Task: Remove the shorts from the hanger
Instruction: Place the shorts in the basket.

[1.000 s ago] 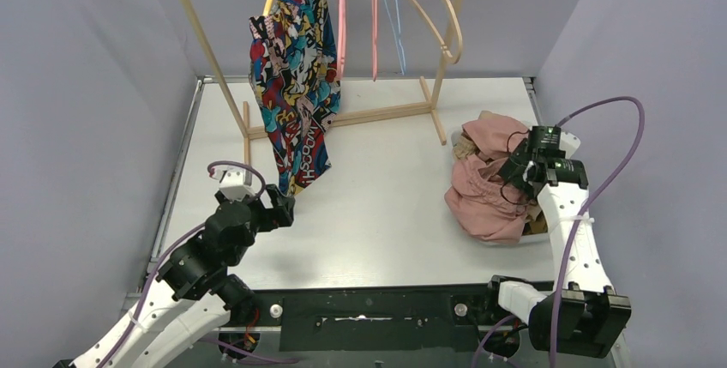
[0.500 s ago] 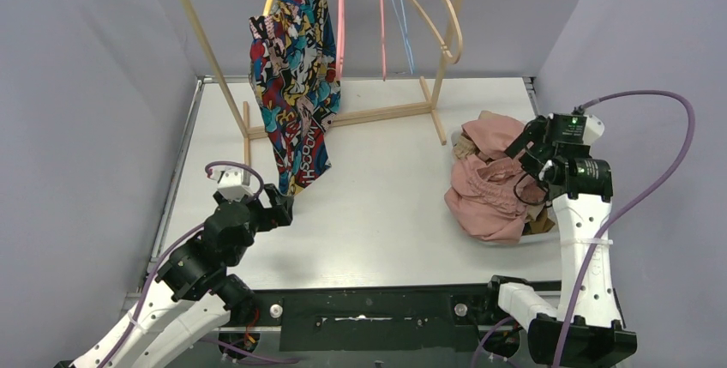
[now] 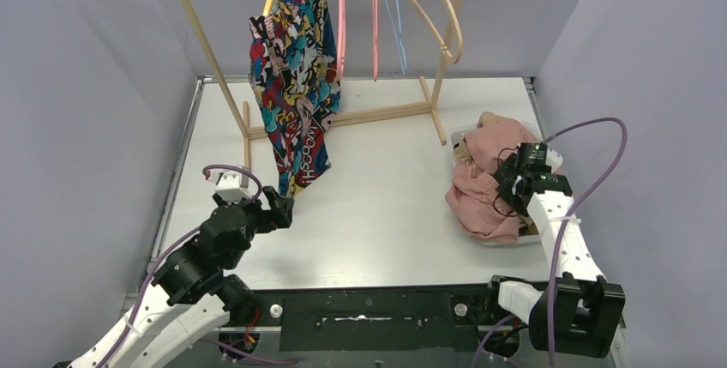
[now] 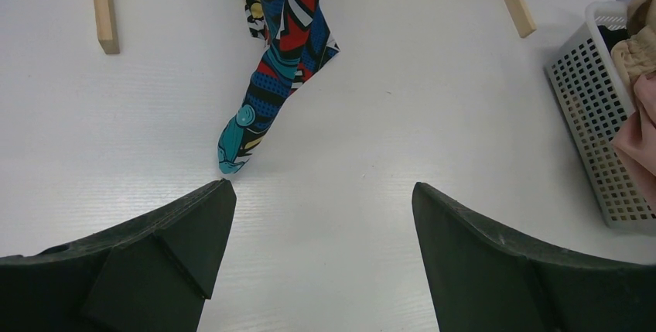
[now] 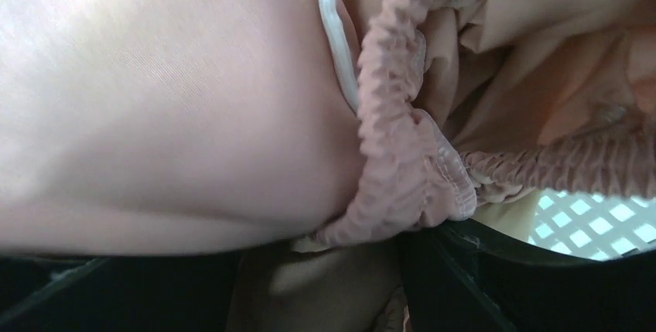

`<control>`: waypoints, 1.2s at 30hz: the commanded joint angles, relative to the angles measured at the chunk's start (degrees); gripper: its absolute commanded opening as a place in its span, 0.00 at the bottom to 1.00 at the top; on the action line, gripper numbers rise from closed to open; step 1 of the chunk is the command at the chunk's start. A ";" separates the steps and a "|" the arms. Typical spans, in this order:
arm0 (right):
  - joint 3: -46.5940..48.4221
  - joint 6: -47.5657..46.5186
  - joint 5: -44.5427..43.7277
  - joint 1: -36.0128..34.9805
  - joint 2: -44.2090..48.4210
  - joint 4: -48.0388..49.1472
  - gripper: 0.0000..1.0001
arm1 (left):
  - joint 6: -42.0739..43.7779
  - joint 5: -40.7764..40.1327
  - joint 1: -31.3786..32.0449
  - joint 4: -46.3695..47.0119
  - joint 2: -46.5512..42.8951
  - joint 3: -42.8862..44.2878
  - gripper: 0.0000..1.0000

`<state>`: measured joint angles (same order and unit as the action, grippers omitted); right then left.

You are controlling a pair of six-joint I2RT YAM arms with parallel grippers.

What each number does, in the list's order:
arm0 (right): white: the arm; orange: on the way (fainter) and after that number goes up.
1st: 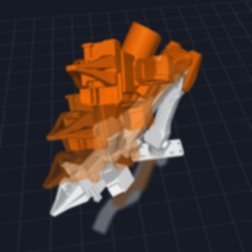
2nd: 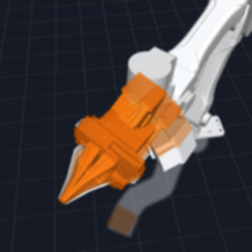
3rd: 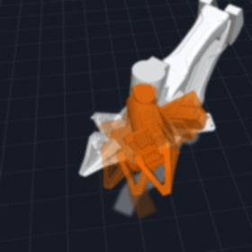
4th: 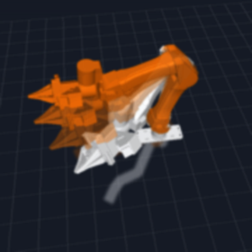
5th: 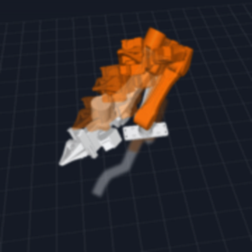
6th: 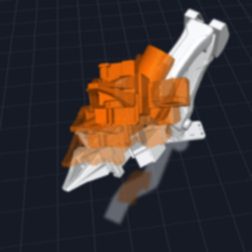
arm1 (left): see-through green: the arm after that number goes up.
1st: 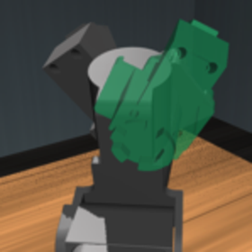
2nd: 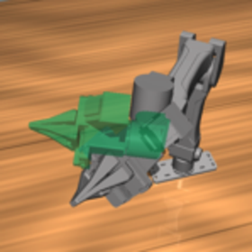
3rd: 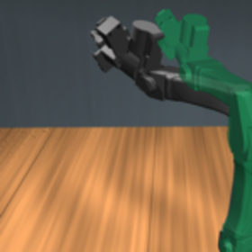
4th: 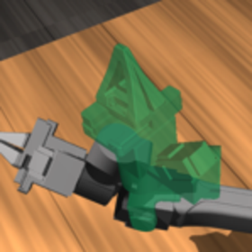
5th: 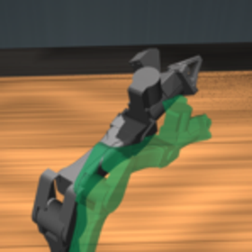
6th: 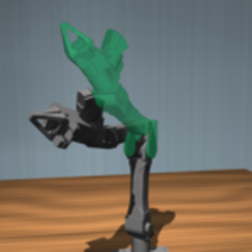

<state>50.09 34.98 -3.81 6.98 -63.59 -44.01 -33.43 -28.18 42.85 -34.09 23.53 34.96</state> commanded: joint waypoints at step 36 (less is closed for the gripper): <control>18.70 2.89 1.18 -0.74 9.26 -8.35 0.81 | 0.74 -0.59 -0.83 2.62 -0.32 0.09 0.86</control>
<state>62.11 36.80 -3.62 6.66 -58.33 -52.99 -33.32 -28.29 42.28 -34.04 23.57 34.96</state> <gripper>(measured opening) 0.796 0.855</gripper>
